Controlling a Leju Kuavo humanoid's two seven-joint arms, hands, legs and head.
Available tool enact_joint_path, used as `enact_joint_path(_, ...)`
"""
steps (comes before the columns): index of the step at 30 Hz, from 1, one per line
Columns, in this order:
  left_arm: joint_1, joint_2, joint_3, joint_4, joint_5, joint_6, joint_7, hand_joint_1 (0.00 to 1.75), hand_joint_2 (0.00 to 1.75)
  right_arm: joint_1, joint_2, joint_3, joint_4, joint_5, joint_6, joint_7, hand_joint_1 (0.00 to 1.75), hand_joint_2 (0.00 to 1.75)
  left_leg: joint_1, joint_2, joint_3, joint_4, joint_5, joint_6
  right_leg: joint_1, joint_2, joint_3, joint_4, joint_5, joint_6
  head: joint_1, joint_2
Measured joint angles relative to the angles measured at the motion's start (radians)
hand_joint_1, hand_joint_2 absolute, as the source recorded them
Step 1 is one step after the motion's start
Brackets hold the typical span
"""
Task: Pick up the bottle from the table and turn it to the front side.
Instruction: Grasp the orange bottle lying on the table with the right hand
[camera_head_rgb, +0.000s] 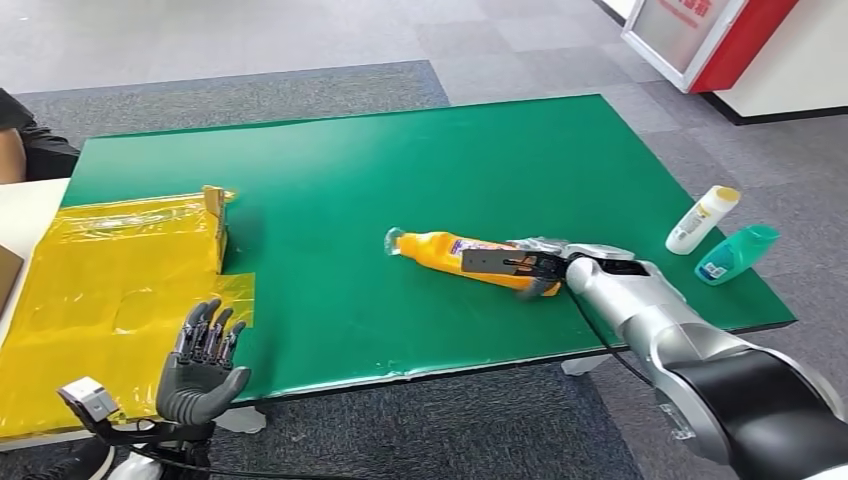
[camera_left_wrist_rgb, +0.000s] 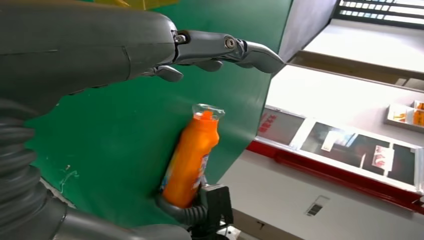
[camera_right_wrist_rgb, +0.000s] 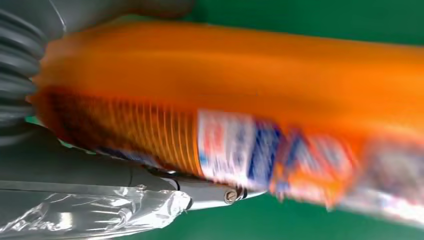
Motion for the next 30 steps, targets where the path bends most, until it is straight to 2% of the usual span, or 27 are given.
enact_joint_path(1, -0.003, 0.002, -0.003, 0.004, 0.002, 0.0, 0.0, 0.0, 1.75, -0.006, -0.002, 0.004, 0.019, 0.0, 0.008, -0.003, 1.6, 1.75, 0.0, 0.0, 0.0, 0.0, 0.0, 0.0, 0.0, 0.0, 0.0, 0.0, 0.0, 0.0, 0.0, 0.0)
enact_joint_path(2, -0.005, 0.004, -0.006, 0.007, 0.004, 0.0, 0.0, 0.0, 1.75, -0.011, -0.004, 0.007, 0.033, -0.001, 0.012, -0.007, 1.71, 1.75, 0.0, 0.0, 0.0, 0.0, 0.0, 0.0, 0.0, 0.0, 0.0, 0.0, 0.0, 0.0, 0.0, 0.0)
enact_joint_path(11, -0.011, 0.016, -0.018, 0.022, 0.011, 0.003, -0.002, 0.0, 1.75, -0.039, -0.017, 0.028, 0.081, -0.008, -0.008, -0.056, 1.75, 1.75, 0.0, 0.0, 0.001, 0.0, 0.0, 0.0, 0.0, 0.0, 0.001, 0.0, 0.0, 0.0, 0.0, 0.0)
enact_joint_path(18, -0.007, 0.023, -0.015, 0.022, 0.03, 0.001, -0.002, 0.0, 1.75, 0.002, -0.023, 0.03, 0.044, -0.085, -0.11, -0.136, 1.75, 1.75, 0.0, 0.0, 0.0, 0.0, 0.001, 0.0, 0.0, 0.0, 0.0, 0.0, 0.001, 0.0, 0.0, 0.0)
enact_joint_path(21, 0.003, 0.026, -0.004, 0.019, 0.042, -0.018, -0.003, 0.0, 1.75, 0.08, -0.031, 0.031, -0.083, -0.174, -0.149, -0.161, 1.75, 1.75, 0.0, 0.0, 0.0, 0.0, 0.0, 0.0, 0.0, 0.0, 0.0, 0.0, 0.001, 0.0, 0.0, 0.0)
enact_joint_path(26, 0.029, 0.026, 0.027, -0.017, 0.044, -0.044, 0.0, 0.0, 1.75, 0.266, -0.036, 0.036, -0.399, -0.365, -0.211, -0.155, 1.75, 1.75, 0.0, 0.0, 0.0, 0.0, -0.002, 0.0, 0.001, 0.0, 0.0, 0.0, -0.002, 0.0, 0.0, 0.0)
enact_joint_path(30, 0.043, 0.025, 0.047, -0.075, 0.045, -0.045, 0.046, 0.0, 1.75, 0.399, -0.013, 0.045, -0.621, -0.451, -0.255, -0.174, 1.75, 1.75, 0.001, 0.0, -0.001, 0.0, -0.004, -0.001, 0.001, 0.0, 0.0, 0.0, -0.003, -0.001, 0.0, 0.0)
